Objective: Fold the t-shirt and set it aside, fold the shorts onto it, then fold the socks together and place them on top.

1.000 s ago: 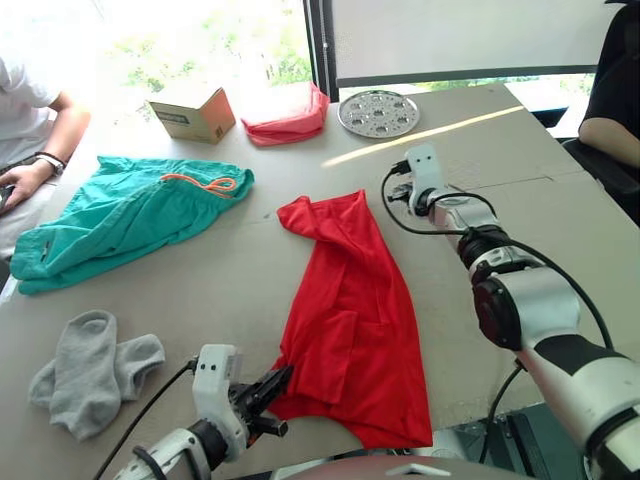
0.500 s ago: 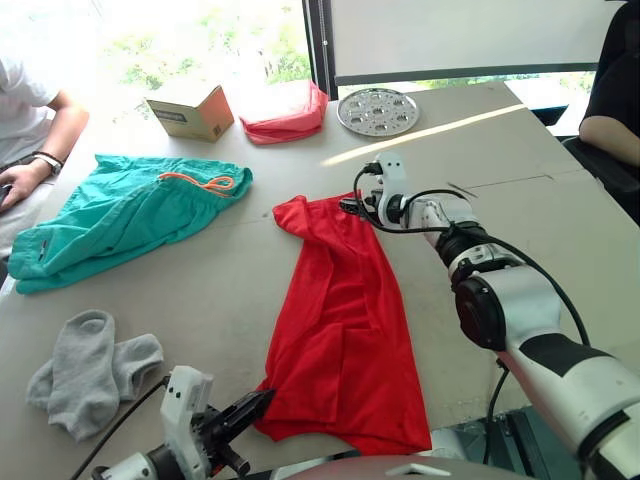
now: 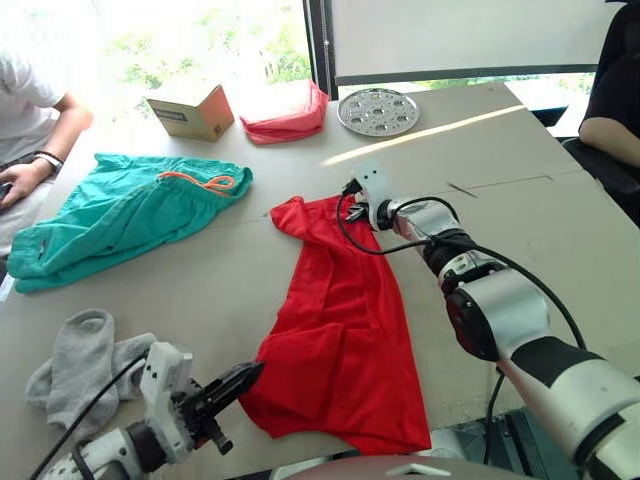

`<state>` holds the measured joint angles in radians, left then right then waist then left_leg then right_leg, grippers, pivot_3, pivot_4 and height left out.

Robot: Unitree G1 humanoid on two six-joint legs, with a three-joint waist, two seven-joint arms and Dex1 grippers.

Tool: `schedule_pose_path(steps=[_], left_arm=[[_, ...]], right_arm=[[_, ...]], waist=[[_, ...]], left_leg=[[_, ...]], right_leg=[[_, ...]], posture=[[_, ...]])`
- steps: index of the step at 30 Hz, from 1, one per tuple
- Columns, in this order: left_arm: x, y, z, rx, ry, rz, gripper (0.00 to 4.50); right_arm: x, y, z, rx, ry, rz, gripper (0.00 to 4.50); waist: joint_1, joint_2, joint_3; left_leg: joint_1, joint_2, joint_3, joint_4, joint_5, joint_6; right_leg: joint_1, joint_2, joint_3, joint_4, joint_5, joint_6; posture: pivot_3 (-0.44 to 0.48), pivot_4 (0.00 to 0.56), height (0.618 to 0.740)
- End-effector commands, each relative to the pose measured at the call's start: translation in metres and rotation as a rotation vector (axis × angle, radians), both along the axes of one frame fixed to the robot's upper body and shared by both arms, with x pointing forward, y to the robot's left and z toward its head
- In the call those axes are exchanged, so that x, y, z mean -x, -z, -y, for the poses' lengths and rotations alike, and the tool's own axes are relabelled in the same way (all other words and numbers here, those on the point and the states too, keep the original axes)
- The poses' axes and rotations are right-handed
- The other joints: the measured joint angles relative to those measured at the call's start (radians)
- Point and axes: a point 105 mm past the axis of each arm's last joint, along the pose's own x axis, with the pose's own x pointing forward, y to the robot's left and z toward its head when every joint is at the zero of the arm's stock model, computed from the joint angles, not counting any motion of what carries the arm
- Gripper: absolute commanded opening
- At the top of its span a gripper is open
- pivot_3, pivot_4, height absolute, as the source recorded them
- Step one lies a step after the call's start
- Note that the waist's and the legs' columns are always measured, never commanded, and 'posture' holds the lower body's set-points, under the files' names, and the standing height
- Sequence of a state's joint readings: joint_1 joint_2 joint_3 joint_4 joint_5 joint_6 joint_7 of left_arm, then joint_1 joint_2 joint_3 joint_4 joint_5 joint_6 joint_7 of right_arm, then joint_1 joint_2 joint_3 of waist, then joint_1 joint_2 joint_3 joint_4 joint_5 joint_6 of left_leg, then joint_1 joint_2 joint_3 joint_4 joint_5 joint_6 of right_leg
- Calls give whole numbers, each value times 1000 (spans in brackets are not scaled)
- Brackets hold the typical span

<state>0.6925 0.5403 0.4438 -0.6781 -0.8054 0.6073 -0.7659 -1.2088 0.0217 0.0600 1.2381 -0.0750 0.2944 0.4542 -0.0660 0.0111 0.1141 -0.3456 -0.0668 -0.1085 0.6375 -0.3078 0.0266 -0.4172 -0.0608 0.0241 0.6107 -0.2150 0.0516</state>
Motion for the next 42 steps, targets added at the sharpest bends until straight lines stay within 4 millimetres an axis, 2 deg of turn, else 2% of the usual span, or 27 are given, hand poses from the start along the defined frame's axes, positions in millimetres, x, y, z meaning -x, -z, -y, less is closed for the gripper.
schedule_pose_path(steps=[1,2,6,8,10,12,14,19,26,27,28,30,33,34,36,37,38,42], left_arm=[[-13,-20,-5,2,2,55,1891],[-16,-24,-7,-2,14,61,2297],[-21,-31,-16,-36,47,37,2297],[-23,-30,-18,-54,62,21,2720],[-31,-27,-16,-60,47,12,3599],[-36,-23,-6,-65,76,16,4467],[-44,-23,4,-64,92,35,4467],[-53,-24,22,-48,114,55,4467],[-57,-20,33,-68,136,51,4467],[-57,-20,35,-72,147,51,4500],[-57,-21,35,-76,157,57,4500],[-58,-24,33,-71,168,65,4500],[-59,-27,30,-78,199,74,4500],[-58,-28,31,-97,228,84,4500],[-55,-30,36,-114,311,104,4500],[-53,-32,38,-125,355,116,4500],[-52,-33,39,-130,381,124,4500],[-49,-34,38,-229,521,173,4500]], right_arm=[[-10,-21,8,3,17,98,0],[-11,-22,12,2,32,107,0],[-16,-25,23,-4,83,124,0],[-18,-27,29,-4,103,138,0],[-21,-29,37,8,133,162,0],[-25,-33,51,23,177,189,0],[-28,-34,64,47,217,211,0],[-33,-39,82,130,233,272,0],[-30,-37,68,141,111,269,0],[-29,-36,69,151,91,266,644],[-29,-41,73,143,78,271,964],[-27,-53,78,91,31,264,1915],[-13,-70,82,7,-72,274,3217],[-1,-77,83,-43,-129,288,3800],[37,-88,83,-99,-286,331,4468],[62,-91,84,-115,-374,338,4468],[79,-91,84,-120,-427,335,4468],[136,-84,90,-102,-583,378,4468]], waist=[[1,0,0],[0,0,0],[-4,-1,0],[-6,-1,0],[-4,-1,0],[-1,-1,0],[1,-2,-1],[-2,-4,-2],[-6,-4,-2],[-5,-4,-2],[-4,-4,-2],[1,-4,-1],[9,-4,-1],[9,-4,-1],[22,-7,-2],[26,-6,-2],[31,-5,-2],[31,-4,0]], left_leg=[[0,0,0,0,0,0],[0,0,-1,0,0,0],[0,0,-1,0,0,0],[0,0,0,0,0,0],[0,0,0,0,0,0],[0,0,0,0,0,0],[0,0,0,0,0,0],[0,-1,0,1,0,0],[0,0,1,0,0,0],[0,0,1,1,0,0],[0,0,1,1,0,0],[0,0,1,1,0,0],[-2,0,-1,2,0,0],[-2,0,-1,2,0,0],[-2,0,-1,2,0,0],[-3,1,-4,2,0,-1],[-3,1,-6,2,0,-1],[-4,0,-4,4,0,-1]], right_leg=[[0,0,0,0,0,0],[0,0,0,0,0,0],[0,0,-1,0,0,0],[-1,1,-1,0,0,0],[-1,2,-1,0,0,0],[-1,2,-1,0,0,0],[-1,1,-1,0,0,0],[-1,0,0,0,0,0],[-1,2,2,1,0,0],[-1,2,2,1,0,0],[-1,2,2,1,0,0],[-1,2,1,1,0,0],[-1,1,0,0,0,0],[-1,1,0,0,0,0],[-1,1,0,0,0,0],[-1,1,-4,-1,0,0],[0,1,-5,-1,0,0],[0,0,-3,-1,0,0]], posture=[[0,150,740],[0,150,740],[0,150,740],[0,150,740],[0,150,740],[0,150,740],[0,150,740],[0,150,740],[0,150,740],[0,150,740],[0,150,740],[0,150,740],[0,150,740],[0,150,740],[0,150,740],[0,150,740],[0,150,740],[0,150,740]])
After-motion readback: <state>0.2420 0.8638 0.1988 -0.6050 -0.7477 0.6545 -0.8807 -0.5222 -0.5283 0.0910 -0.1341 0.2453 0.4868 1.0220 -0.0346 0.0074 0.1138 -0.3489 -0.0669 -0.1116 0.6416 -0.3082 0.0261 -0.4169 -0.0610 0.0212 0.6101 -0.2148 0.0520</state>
